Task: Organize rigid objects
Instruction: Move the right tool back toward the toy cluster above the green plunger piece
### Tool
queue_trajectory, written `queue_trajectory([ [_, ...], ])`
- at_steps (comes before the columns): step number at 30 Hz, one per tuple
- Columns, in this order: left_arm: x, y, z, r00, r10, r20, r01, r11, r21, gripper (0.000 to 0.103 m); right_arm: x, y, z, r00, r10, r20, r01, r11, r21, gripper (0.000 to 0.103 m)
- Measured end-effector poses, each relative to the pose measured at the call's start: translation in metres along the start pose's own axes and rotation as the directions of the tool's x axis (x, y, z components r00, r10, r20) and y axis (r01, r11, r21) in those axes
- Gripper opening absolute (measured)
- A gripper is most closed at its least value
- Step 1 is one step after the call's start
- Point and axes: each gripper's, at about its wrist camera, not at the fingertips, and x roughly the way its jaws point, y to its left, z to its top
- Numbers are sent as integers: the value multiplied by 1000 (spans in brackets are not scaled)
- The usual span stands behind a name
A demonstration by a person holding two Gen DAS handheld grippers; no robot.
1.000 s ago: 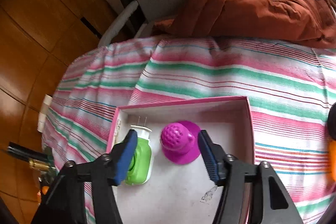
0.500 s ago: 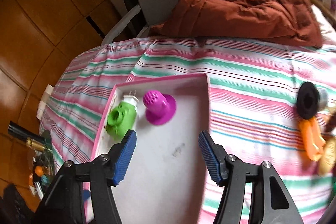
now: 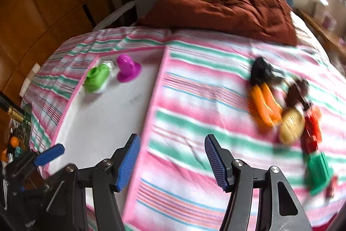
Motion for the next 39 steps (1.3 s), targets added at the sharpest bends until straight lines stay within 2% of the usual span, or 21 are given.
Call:
queue_trajectory([
  [5,-3,-17,-6,1000,-31,6,31,999,41,53,-13,-39,-28,996,-73,-44,76,996,53,63],
  [10,-4,-33,-14,998,-68,3,68,996,63,53,-34,-87,-49,983,-173,-62,178,980,94,63],
  [14,-4,-48,-20,996,-88,-12,88,991,97,53,-59,-135,-53,968,-243,-55,249,951,182,63],
  [17,-7,-55,-24,995,-98,-14,99,989,111,53,-72,-174,-52,956,-286,-65,293,915,277,63],
  [20,-10,-61,-28,994,-106,-15,107,988,113,53,-77,-205,-53,952,-293,-91,306,882,359,63],
  [23,-12,-66,-31,994,-109,-17,110,987,117,53,-72,-221,-55,949,-297,-108,316,865,391,63],
  [28,-16,-68,-35,995,-103,-16,104,986,127,53,-58,-235,-61,935,-292,-201,352,834,424,63],
  [35,-16,-69,-35,994,-104,-16,105,987,125,53,-63,-256,-70,918,-268,-291,384,781,493,63],
  [37,-16,-69,-36,994,-110,-16,112,986,122,53,-70,-263,-71,914,-287,-285,398,763,509,63],
  [39,-16,-70,-36,994,-110,-16,111,986,124,53,-79,-265,-68,924,-298,-239,381,766,518,63],
])
